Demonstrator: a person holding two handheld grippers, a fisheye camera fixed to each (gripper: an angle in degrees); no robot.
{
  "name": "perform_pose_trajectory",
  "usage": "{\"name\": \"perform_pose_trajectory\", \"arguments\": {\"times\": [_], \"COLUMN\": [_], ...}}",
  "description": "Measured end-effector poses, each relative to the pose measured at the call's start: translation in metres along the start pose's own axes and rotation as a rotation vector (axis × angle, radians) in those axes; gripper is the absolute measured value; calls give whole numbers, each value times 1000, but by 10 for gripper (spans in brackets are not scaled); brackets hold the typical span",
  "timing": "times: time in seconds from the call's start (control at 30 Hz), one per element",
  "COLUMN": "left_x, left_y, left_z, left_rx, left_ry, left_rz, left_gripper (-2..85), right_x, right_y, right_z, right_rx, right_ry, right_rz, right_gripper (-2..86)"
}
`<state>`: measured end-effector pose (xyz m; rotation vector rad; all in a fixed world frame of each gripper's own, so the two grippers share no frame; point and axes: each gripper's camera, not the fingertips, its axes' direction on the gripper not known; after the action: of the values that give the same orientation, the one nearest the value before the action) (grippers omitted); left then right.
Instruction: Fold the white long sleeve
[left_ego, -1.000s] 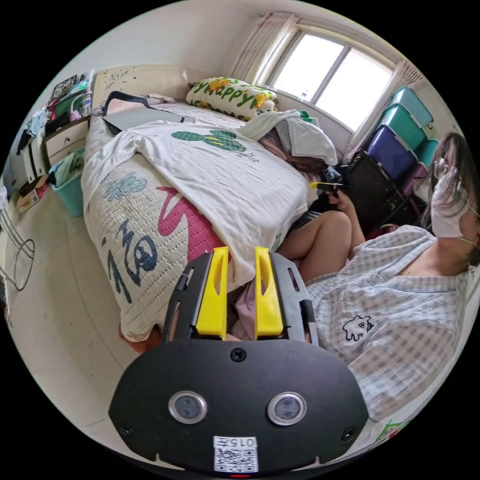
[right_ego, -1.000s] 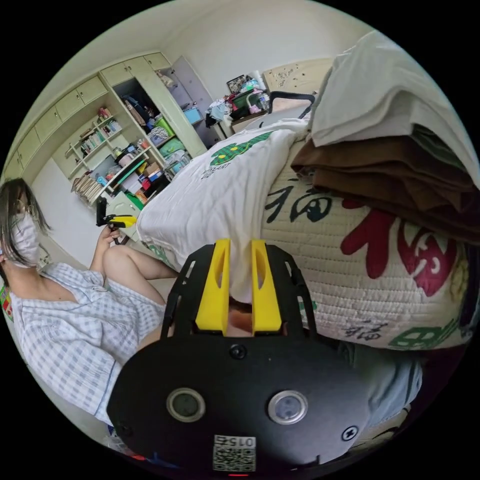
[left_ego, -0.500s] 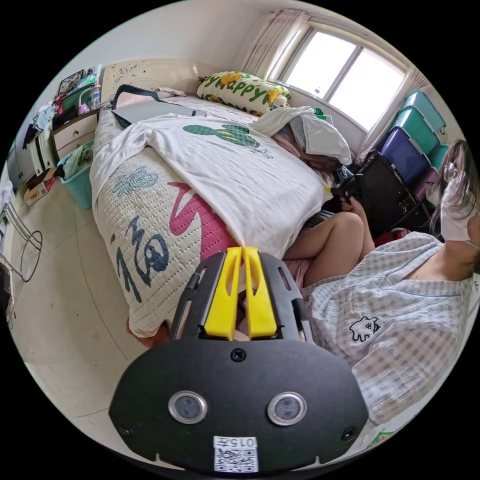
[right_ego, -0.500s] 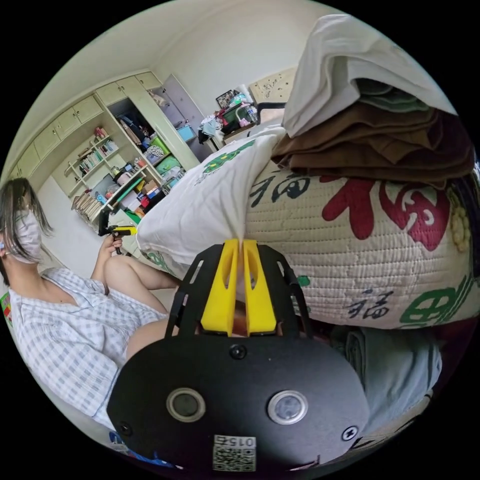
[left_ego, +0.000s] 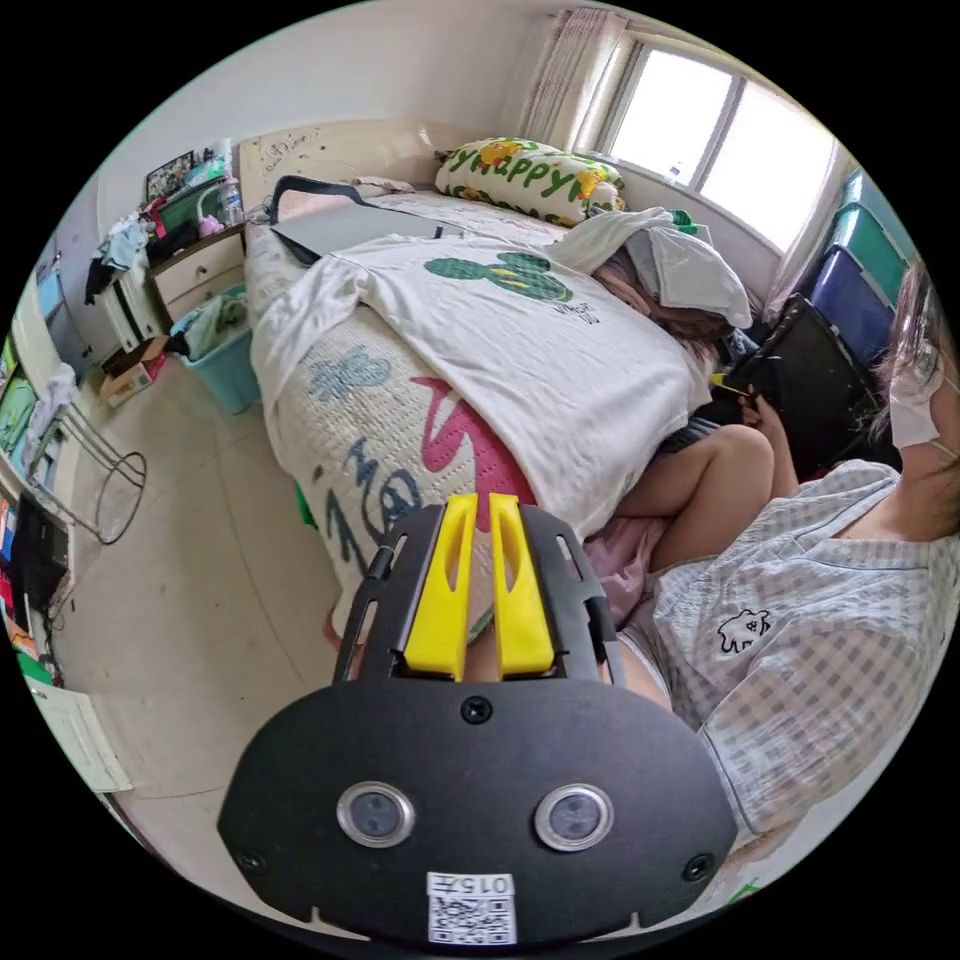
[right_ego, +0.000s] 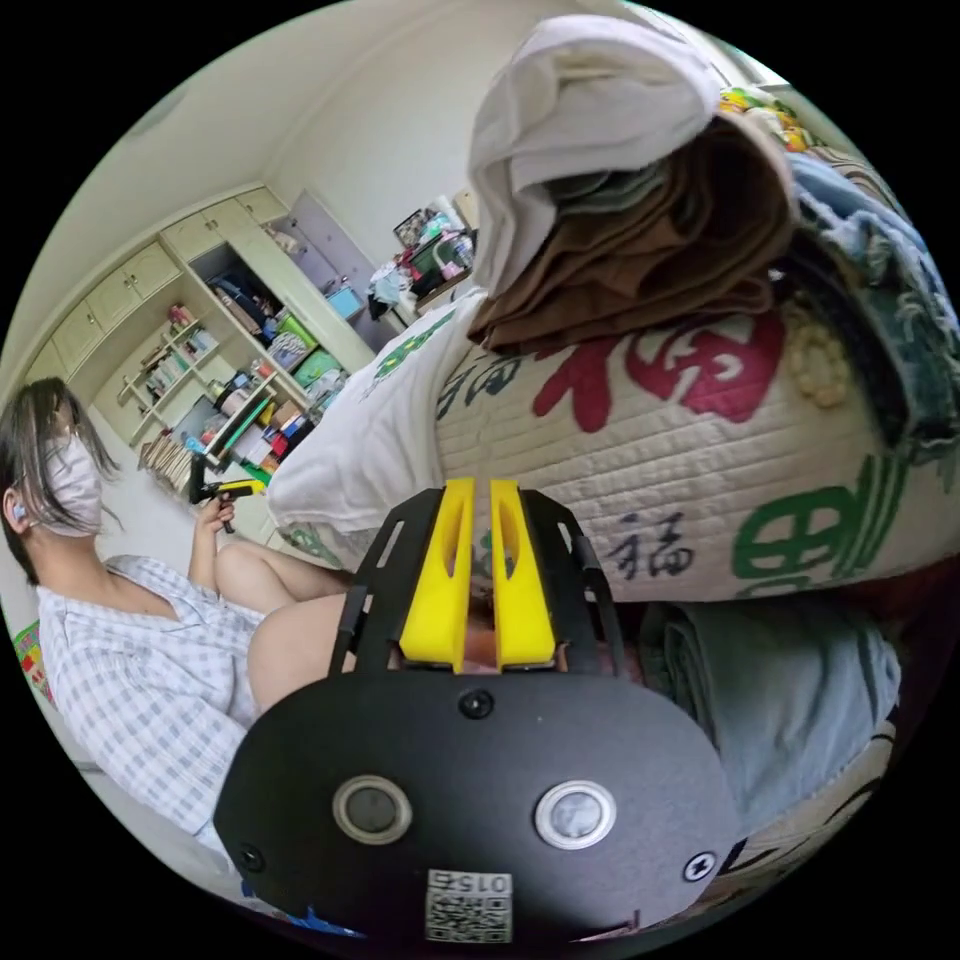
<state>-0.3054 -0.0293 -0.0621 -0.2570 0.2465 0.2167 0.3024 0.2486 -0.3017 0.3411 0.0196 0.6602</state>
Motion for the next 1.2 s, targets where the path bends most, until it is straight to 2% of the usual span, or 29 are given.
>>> {"name": "perform_pose_trajectory", "arguments": {"times": [0.17, 0.3, 0.43, 0.5, 0.63, 0.83, 0.93, 1.07, 1.2], "left_x": [33, 79, 126, 144, 191, 279, 313, 344, 370], "left_y": [-75, -175, -283, -329, -434, -556, -593, -629, -659], "left_z": [-26, -16, 23, 41, 80, 126, 151, 184, 213], "left_rx": [154, 286, 332, 347, 343, 360, 380, 376, 369], "left_ry": [-97, -47, 7, 55, 289, 313, 359, 435, 491], "left_rz": [126, 290, 405, 416, 450, 486, 456, 429, 395], "left_gripper": [6, 8, 11, 12, 10, 18, 41, 66, 124], "right_x": [-20, -38, -48, -46, -37, -22, -16, -17, -26], "right_y": [-39, -97, -161, -191, -255, -318, -332, -338, -337], "right_z": [-47, -77, -96, -98, -92, -56, -39, -23, 2], "right_rx": [168, 300, 388, 384, 353, 230, 199, 168, 138], "right_ry": [34, 71, 116, 184, 316, 470, 581, 526, 603], "right_rz": [-100, -144, -172, -149, -99, -82, -106, -205, -289], "right_gripper": [61, 59, 68, 73, 86, 89, 88, 79, 74]}}
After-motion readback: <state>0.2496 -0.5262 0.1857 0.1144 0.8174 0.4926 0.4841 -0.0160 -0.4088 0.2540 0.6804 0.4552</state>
